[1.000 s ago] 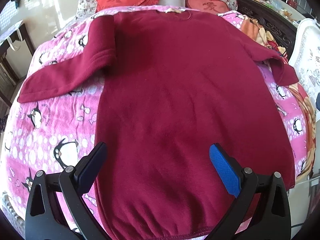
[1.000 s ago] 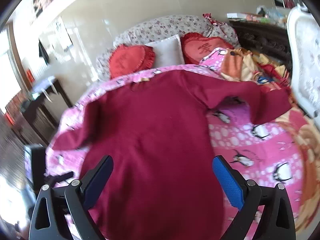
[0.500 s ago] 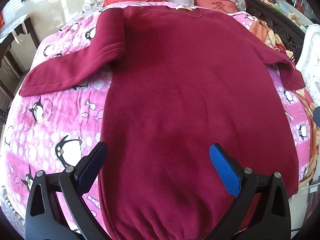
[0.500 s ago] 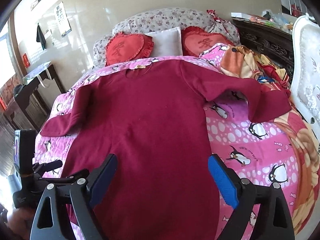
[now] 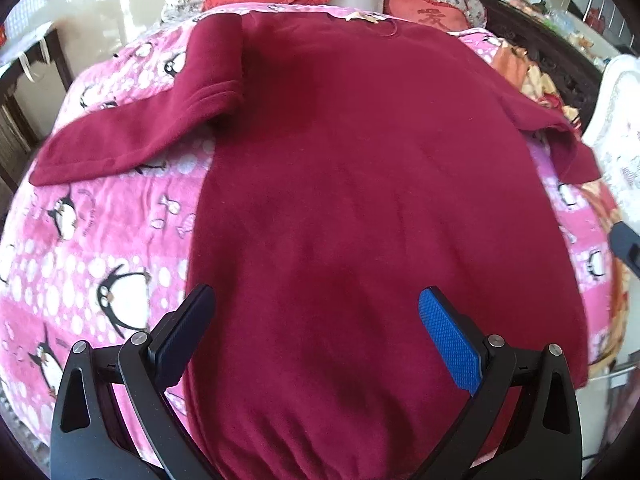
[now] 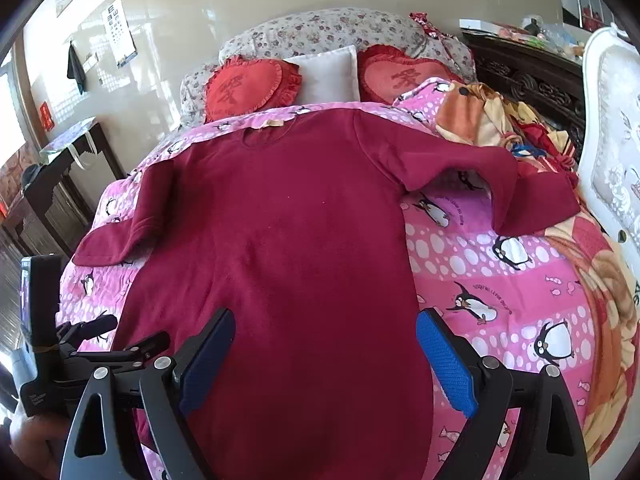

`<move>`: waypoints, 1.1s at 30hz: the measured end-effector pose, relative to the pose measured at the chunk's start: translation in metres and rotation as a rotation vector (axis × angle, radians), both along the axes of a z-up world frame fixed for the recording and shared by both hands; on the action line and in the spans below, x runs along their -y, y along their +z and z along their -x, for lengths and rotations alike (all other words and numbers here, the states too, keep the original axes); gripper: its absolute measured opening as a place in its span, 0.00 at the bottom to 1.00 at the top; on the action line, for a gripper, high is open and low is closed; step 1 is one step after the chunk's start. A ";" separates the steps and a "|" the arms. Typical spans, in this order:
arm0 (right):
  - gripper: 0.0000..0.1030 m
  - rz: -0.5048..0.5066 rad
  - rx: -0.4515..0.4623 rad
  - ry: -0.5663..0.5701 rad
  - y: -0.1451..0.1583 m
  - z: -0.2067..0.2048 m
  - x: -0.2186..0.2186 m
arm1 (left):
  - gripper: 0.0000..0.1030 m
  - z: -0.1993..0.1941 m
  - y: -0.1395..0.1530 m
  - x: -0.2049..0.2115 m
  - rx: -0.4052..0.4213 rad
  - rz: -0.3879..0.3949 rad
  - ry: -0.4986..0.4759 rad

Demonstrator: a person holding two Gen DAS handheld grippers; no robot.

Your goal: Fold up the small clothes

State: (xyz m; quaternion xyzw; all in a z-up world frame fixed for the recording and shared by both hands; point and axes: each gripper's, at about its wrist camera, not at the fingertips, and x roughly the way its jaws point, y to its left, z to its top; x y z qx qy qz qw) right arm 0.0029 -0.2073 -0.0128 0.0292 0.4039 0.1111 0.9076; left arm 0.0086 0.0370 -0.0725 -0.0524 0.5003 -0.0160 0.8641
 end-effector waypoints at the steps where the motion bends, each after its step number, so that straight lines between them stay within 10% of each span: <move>1: 0.88 -0.004 0.004 0.006 0.001 0.000 0.000 | 0.99 0.001 0.001 0.001 0.000 0.004 -0.004; 8: 0.88 0.010 0.015 0.049 0.007 -0.006 -0.011 | 0.99 0.005 0.020 0.009 0.056 -0.090 -0.035; 33: 0.88 0.006 0.066 0.141 0.021 0.003 -0.048 | 0.99 0.022 0.032 -0.015 0.075 0.002 0.035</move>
